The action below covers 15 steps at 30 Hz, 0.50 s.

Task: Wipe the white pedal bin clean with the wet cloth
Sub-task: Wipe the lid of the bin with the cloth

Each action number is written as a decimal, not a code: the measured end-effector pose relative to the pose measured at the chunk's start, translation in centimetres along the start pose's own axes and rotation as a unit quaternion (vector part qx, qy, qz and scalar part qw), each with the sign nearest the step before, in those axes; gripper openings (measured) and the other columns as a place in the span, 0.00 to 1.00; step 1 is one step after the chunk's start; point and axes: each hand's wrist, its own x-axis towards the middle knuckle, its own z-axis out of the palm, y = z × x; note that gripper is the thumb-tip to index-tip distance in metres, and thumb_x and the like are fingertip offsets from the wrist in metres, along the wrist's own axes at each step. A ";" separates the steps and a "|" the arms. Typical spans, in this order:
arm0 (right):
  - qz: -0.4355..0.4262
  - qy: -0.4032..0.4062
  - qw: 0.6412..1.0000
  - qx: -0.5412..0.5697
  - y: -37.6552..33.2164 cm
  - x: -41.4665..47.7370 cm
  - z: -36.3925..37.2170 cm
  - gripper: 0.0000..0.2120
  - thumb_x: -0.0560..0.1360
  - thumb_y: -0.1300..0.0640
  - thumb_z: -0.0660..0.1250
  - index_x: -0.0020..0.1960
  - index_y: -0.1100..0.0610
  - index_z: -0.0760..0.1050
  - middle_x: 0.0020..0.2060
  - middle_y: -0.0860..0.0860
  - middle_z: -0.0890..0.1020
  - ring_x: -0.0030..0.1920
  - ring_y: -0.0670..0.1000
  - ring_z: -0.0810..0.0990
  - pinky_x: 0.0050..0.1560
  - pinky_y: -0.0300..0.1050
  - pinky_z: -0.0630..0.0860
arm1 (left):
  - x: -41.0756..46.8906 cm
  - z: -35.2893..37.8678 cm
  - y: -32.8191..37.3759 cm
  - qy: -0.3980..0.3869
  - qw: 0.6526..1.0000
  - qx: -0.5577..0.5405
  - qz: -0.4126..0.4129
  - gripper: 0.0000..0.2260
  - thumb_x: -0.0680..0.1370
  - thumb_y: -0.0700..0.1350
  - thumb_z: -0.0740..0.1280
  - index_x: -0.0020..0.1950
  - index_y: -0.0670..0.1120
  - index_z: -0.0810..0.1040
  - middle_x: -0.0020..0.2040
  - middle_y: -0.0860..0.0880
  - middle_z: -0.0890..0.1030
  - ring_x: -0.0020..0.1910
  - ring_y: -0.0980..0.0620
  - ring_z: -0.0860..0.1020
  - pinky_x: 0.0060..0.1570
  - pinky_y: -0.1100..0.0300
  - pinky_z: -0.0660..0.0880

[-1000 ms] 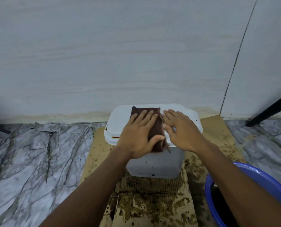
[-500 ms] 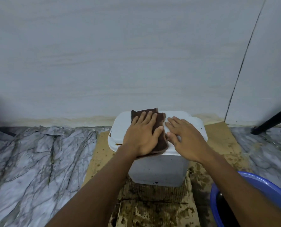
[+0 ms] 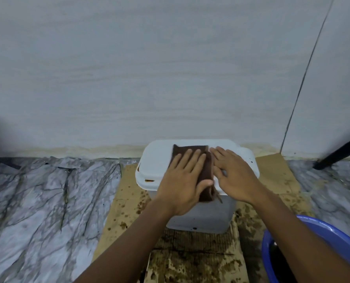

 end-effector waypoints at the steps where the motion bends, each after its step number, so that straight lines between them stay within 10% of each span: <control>1: -0.001 0.002 1.000 0.002 0.0 0.0 -0.1 0.22 0.84 0.56 0.55 0.77 0.56 0.64 0.79 0.48 0.60 0.79 0.46 0.53 0.72 0.33 0.40 | 0.5 0.0 0.0 -0.004 1.000 0.004 0.027 0.33 0.84 0.65 0.45 0.84 0.47 0.51 0.83 0.49 0.52 0.83 0.50 0.47 0.81 0.50 0.45; 7: -0.003 -0.057 0.998 0.035 0.0 0.0 -1.1 0.24 0.85 0.52 0.53 0.80 0.54 0.57 0.80 0.46 0.55 0.80 0.44 0.48 0.73 0.34 0.39 | -1.0 -0.7 -5.1 0.005 1.000 -0.022 0.015 0.35 0.81 0.71 0.48 0.83 0.54 0.52 0.83 0.55 0.50 0.81 0.59 0.44 0.81 0.55 0.44; 15: 0.004 -0.032 0.996 0.080 2.7 -0.7 -3.2 0.18 0.83 0.56 0.60 0.72 0.54 0.72 0.75 0.46 0.68 0.77 0.43 0.59 0.77 0.35 0.48 | 0.4 -0.8 -3.0 0.001 1.000 -0.014 -0.012 0.38 0.80 0.72 0.44 0.84 0.51 0.52 0.83 0.52 0.51 0.83 0.53 0.46 0.81 0.52 0.43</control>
